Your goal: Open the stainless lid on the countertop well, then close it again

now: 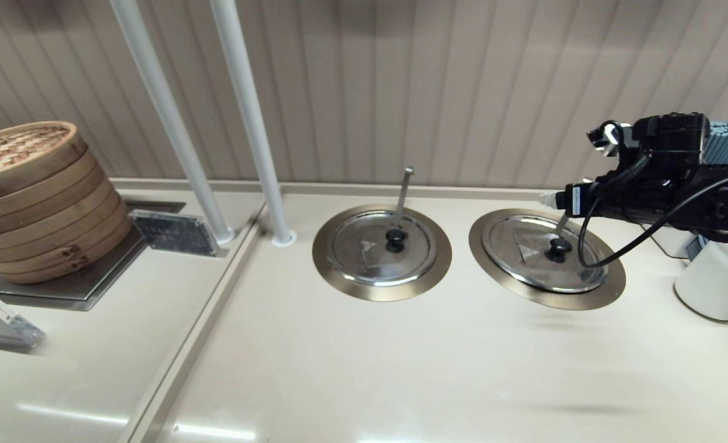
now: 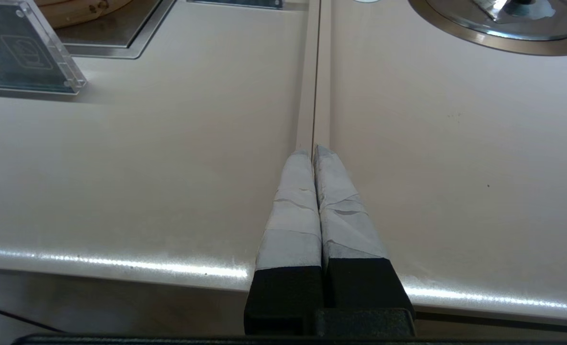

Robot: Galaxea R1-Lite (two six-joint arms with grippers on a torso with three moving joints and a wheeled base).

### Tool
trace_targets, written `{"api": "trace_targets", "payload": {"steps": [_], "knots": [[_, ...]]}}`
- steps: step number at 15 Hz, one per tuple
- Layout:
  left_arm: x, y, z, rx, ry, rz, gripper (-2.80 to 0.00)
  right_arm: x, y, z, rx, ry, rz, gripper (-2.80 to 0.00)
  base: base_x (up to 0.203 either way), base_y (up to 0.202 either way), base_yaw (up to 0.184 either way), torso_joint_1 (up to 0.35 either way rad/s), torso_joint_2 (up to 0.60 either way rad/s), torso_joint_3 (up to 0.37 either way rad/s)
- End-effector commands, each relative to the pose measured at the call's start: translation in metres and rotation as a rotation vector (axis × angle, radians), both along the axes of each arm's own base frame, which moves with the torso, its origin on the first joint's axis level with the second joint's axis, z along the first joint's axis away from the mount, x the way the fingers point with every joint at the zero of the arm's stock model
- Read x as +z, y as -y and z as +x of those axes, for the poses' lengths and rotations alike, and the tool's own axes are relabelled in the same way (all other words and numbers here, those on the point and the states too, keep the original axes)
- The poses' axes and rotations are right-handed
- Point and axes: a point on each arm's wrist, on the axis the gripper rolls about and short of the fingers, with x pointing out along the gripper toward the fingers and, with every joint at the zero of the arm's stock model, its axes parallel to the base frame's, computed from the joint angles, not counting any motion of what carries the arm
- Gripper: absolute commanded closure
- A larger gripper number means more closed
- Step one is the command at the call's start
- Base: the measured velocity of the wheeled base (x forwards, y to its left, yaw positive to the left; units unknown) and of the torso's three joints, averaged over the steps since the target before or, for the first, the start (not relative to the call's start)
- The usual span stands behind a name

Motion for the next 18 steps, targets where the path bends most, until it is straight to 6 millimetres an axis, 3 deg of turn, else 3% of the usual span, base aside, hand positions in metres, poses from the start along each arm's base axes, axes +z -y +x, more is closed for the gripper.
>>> {"api": "trace_targets", "payload": {"steps": [1, 4, 6, 10, 15, 18], "knots": [[0.0, 0.0, 0.0, 0.001, 0.0, 0.0, 0.0, 0.016, -0.004, -0.011, 0.015, 0.037, 0.01, 0.0, 0.0, 0.0, 0.0, 0.0, 0.0, 0.0], [0.0, 0.0, 0.0, 0.002, 0.0, 0.0, 0.0, 0.039, -0.02, -0.045, 0.068, 0.084, 0.044, 0.0, 0.0, 0.0, 0.0, 0.0, 0.0, 0.0], [0.0, 0.0, 0.0, 0.002, 0.0, 0.0, 0.0, 0.056, -0.025, -0.085, 0.127, 0.119, 0.102, 0.0, 0.0, 0.0, 0.0, 0.0, 0.0, 0.0], [0.0, 0.0, 0.0, 0.0, 0.0, 0.0, 0.0, 0.062, -0.027, -0.179, 0.213, 0.182, 0.152, 0.0, 0.0, 0.0, 0.0, 0.0, 0.0, 0.0], [0.0, 0.0, 0.0, 0.001, 0.0, 0.0, 0.0, 0.02, -0.006, -0.311, 0.123, 0.327, 0.154, 0.0, 0.0, 0.0, 0.0, 0.0, 0.0, 0.0], [0.0, 0.0, 0.0, 0.0, 0.0, 0.0, 0.0, -0.014, 0.006, -0.376, 0.034, 0.377, 0.1, 0.0, 0.0, 0.0, 0.0, 0.0, 0.0, 0.0]]}}
